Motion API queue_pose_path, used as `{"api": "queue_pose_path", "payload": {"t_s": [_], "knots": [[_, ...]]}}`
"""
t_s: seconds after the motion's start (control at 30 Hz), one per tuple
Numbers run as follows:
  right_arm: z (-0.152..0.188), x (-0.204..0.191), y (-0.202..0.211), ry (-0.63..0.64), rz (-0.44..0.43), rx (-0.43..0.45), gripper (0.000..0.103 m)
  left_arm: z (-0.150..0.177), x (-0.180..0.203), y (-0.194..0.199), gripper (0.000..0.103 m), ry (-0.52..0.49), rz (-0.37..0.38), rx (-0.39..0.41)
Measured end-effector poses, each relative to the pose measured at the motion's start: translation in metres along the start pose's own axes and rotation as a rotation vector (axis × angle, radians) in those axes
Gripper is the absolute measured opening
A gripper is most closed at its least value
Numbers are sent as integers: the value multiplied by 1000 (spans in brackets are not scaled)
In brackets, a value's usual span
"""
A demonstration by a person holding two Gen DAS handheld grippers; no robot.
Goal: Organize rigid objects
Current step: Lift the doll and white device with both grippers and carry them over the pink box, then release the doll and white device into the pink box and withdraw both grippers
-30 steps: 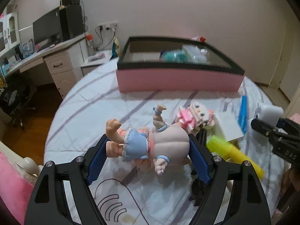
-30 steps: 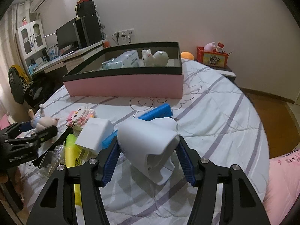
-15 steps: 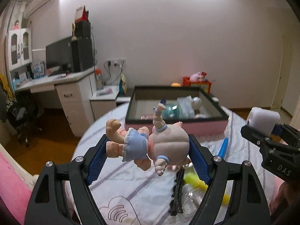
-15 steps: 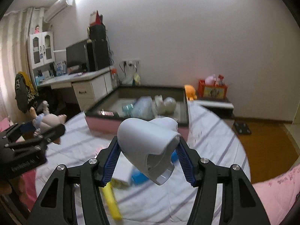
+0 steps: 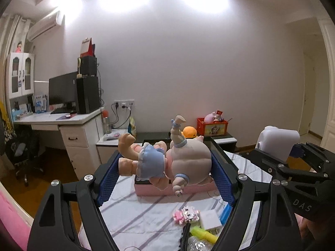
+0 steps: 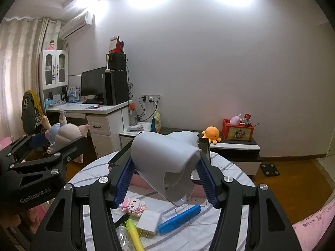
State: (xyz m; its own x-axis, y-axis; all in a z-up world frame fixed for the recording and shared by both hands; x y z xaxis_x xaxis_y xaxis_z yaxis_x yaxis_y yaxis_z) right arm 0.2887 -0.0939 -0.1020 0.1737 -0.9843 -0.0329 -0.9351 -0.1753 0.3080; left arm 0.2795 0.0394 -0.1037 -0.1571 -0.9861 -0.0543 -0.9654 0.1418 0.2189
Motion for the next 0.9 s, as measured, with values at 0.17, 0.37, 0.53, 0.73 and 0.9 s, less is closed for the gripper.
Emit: {"api": "queue_pose_path", "payload": {"t_s": [0.17,0.37,0.53,0.73,0.9], "knots": [[-4,0,-5,2,1,7,61,-5,2,-5,82,-20,-4,7],[-3,2,-18,3,-4,-10,61,-3,5,-23,82,-41,-10,-17],[-3,5,-42,12,-5,-46,61,-3,8,-58,82,-56,6,-53],[-6,17,-95,27,-8,-118,61,0,-3,-124,82,-47,48,-151],[-4,21,-151,56,-20,-212,61,7,-11,-186,82,-77,46,-255]]}}
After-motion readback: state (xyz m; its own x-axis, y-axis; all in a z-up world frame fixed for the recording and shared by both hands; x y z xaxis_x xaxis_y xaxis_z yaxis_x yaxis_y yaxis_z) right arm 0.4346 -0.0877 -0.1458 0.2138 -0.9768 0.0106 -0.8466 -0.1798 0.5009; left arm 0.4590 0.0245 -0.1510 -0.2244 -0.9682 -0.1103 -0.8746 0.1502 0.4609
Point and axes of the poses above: each gripper's, at about its wrist camera, not at the fingertips, and y roughly against the way its jaws point, x to its right, z to its underside, the point moved 8 cm from there along -y, roughly the way its jaws point, and after that the axes turned 3 degrees about -y, right-handed, at the moved point
